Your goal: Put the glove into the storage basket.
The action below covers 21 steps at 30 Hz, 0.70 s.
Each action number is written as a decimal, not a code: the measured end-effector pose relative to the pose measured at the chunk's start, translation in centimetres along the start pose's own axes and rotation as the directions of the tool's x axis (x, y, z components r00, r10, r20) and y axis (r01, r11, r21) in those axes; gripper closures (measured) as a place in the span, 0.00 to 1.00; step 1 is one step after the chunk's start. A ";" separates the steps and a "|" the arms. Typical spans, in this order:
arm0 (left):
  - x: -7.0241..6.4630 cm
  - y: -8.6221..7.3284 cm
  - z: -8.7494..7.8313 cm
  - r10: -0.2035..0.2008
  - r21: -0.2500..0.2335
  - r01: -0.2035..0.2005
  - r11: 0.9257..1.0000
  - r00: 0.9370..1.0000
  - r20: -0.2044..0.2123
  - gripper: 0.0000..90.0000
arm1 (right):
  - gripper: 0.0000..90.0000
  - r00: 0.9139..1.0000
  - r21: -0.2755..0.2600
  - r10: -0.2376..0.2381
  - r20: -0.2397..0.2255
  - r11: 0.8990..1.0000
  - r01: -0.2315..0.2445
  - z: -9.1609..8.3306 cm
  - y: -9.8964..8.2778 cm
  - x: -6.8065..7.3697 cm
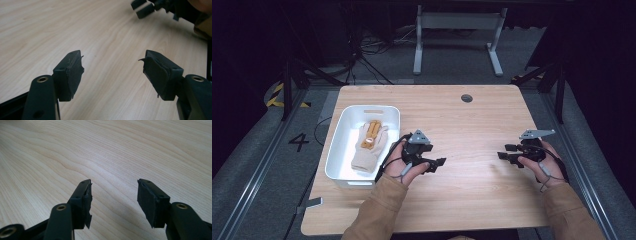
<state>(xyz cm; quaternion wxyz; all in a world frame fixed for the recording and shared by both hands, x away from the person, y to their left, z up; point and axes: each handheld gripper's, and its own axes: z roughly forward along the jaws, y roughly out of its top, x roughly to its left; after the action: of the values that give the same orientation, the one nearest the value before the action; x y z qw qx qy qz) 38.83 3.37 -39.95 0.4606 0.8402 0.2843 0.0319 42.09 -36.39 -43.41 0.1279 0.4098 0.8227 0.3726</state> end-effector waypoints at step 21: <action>-1.2 -3.2 5.4 0.106 0.172 -0.111 0.979 0.994 0.035 0.35 | 0.51 1.000 0.007 -0.005 -0.012 1.000 0.005 0.4 -0.3 0.1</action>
<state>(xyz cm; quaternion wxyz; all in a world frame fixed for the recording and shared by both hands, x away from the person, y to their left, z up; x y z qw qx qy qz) 38.06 -0.04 -45.37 0.3868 0.8918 0.2338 0.0211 42.09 -36.24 -43.86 0.1224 0.4059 0.8258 0.3719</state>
